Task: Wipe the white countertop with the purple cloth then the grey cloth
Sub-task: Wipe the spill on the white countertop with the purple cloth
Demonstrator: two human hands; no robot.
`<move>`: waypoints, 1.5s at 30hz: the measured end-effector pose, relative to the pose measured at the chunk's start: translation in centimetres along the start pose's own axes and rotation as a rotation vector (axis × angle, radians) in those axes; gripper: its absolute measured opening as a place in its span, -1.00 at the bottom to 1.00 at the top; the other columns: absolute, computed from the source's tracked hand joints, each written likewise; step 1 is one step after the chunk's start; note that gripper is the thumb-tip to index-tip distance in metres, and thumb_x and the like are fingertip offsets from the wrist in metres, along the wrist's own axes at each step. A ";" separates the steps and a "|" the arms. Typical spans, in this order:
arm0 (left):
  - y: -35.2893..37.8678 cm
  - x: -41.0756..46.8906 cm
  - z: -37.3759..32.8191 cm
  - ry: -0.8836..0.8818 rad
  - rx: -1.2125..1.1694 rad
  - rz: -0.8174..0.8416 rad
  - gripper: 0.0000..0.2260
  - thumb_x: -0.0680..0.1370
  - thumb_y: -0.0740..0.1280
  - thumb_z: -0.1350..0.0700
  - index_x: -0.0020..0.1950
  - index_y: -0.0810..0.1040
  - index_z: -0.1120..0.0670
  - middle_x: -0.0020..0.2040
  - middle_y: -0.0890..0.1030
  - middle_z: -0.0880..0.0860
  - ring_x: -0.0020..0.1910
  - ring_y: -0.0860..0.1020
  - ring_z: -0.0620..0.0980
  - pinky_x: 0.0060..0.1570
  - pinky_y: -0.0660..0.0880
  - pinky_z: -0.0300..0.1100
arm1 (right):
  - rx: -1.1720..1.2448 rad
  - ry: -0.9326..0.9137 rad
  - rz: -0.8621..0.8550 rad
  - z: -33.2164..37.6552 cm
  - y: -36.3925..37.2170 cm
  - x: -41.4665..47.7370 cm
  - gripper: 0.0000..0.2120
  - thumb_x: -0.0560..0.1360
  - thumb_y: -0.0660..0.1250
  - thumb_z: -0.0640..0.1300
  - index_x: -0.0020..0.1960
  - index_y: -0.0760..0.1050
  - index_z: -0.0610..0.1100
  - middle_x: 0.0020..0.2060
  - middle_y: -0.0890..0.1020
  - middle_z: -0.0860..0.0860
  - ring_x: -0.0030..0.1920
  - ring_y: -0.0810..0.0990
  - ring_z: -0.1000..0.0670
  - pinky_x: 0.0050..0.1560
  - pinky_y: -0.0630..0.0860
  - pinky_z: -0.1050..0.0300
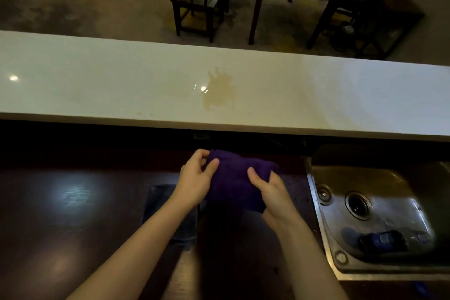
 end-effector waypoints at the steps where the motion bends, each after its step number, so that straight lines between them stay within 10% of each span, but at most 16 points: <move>1: -0.5 0.2 -1.2 0.036 -0.015 -0.016 -0.94 0.56 0.36 0.12 -0.01 0.55 -0.03 -0.03 0.70 0.10 0.01 0.67 0.10 0.08 0.58 0.17 | -0.008 -0.038 0.016 1.1 0.8 -0.1 -0.73 0.62 0.30 -0.23 0.30 0.55 -0.25 0.16 0.70 -0.22 0.17 0.69 -0.20 0.00 0.67 0.02; 18: -11.4 5.3 -12.2 0.342 0.290 -0.233 -0.67 0.56 0.32 0.02 0.31 0.47 0.00 0.10 0.60 -0.04 0.01 0.57 -0.18 -0.07 0.47 -0.31 | -0.144 -0.353 -0.095 16.5 6.9 1.1 -0.76 0.65 0.27 -0.06 0.28 0.56 -0.06 0.12 0.74 -0.01 0.13 0.71 -0.03 0.12 0.64 -0.04; 29: -20.7 7.0 -7.2 0.238 0.944 -0.362 -0.61 0.58 0.28 0.02 0.30 0.50 0.24 0.31 0.53 0.30 0.31 0.45 0.32 0.32 0.37 0.20 | -0.912 -0.651 -0.434 21.0 5.5 4.8 -0.89 0.66 0.23 -0.04 -0.02 0.48 0.07 -0.12 0.61 0.13 -0.03 0.60 0.09 -0.16 0.42 0.26; 32: -21.0 6.7 -6.5 0.229 1.004 -0.342 -0.59 0.59 0.30 0.00 0.34 0.50 0.21 0.39 0.47 0.29 0.38 0.40 0.30 0.38 0.32 0.18 | -1.220 -0.521 -0.346 17.4 6.0 7.5 -0.76 0.68 0.17 -0.06 0.16 0.52 -0.19 0.11 0.62 -0.15 0.18 0.56 -0.20 0.15 0.51 -0.08; 35: -21.1 6.7 -6.4 0.241 1.005 -0.323 -0.56 0.59 0.27 -0.05 0.37 0.48 0.19 0.42 0.45 0.26 0.41 0.38 0.27 0.40 0.30 0.16 | -1.468 -0.389 -0.354 13.5 6.6 9.0 -0.62 0.68 0.11 -0.01 0.22 0.52 -0.28 0.38 0.51 -0.26 0.52 0.26 -0.26 0.57 -0.02 -0.26; 45: -21.2 6.5 -6.7 0.238 1.000 -0.301 -0.53 0.59 0.27 -0.09 0.42 0.45 0.15 0.47 0.42 0.20 0.45 0.35 0.21 0.44 0.26 0.12 | -1.493 -0.527 -0.236 9.0 16.1 10.8 -0.59 0.67 0.09 0.06 0.32 0.50 -0.16 0.53 0.36 -0.20 0.60 0.07 -0.22 0.56 -0.14 -0.28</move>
Point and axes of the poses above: each hand's wrist, its own x-axis towards the middle knuckle, its own y-axis out of the palm, z = x × y, the point moved 6 cm from there along x, towards the middle knuckle
